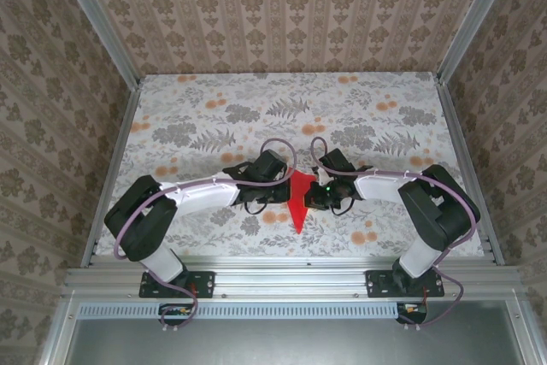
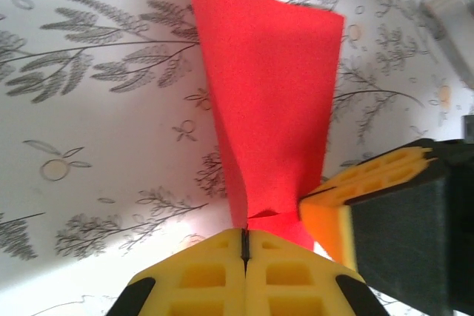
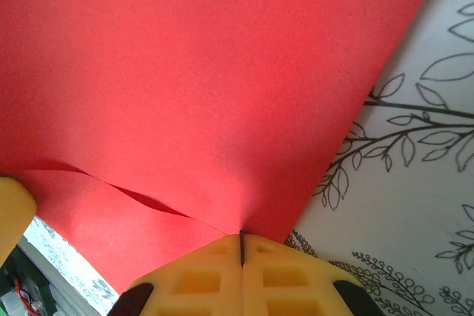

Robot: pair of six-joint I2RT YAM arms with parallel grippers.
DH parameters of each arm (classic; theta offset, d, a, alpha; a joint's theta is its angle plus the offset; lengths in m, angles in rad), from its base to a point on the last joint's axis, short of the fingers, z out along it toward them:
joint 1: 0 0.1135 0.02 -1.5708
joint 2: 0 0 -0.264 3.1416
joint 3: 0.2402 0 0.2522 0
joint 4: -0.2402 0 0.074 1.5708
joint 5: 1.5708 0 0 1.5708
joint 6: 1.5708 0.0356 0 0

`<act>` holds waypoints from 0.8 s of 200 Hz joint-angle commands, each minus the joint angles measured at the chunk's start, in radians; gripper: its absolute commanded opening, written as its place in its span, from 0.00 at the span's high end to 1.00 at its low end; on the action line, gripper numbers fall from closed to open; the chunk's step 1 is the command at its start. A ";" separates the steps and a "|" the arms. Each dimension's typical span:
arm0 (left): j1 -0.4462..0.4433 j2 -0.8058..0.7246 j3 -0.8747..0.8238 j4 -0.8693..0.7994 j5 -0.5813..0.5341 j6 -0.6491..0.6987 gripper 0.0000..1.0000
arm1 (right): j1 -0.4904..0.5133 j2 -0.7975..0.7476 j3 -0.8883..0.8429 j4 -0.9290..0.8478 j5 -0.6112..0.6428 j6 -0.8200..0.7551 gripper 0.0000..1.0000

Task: Fold a paper plane with a square sheet of paper (pick it up from the middle)
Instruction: Fold the wing for the fifth time at the center of the table.

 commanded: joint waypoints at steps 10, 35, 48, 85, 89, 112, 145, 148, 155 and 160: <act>0.005 0.029 0.037 0.046 0.059 -0.012 1.00 | 0.011 0.024 -0.006 -0.028 0.070 -0.011 1.00; 0.004 0.041 0.038 0.070 0.073 -0.025 1.00 | 0.010 0.024 -0.023 -0.002 0.064 -0.003 1.00; 0.003 0.050 0.036 0.088 0.079 -0.034 1.00 | 0.011 0.024 -0.031 0.009 0.059 0.000 1.00; 0.002 0.062 0.036 0.128 0.079 -0.057 1.00 | 0.012 0.017 -0.047 0.025 0.062 -0.003 1.00; 0.002 0.062 0.033 0.134 0.081 -0.061 1.00 | 0.010 0.016 -0.048 0.025 0.064 -0.003 1.00; 0.002 0.061 0.022 0.177 0.089 -0.088 1.00 | 0.010 0.018 -0.053 0.030 0.065 -0.003 1.00; 0.003 0.061 0.007 0.223 0.090 -0.123 1.00 | 0.011 0.016 -0.062 0.035 0.070 -0.006 1.00; 0.003 0.063 0.006 0.226 0.091 -0.124 1.00 | 0.010 0.016 -0.063 0.033 0.072 -0.008 1.00; 0.002 0.066 0.004 0.231 0.094 -0.125 1.00 | 0.010 0.015 -0.064 0.035 0.071 -0.011 1.00; 0.002 0.069 0.004 0.229 0.095 -0.124 1.00 | 0.010 0.015 -0.065 0.036 0.071 -0.011 1.00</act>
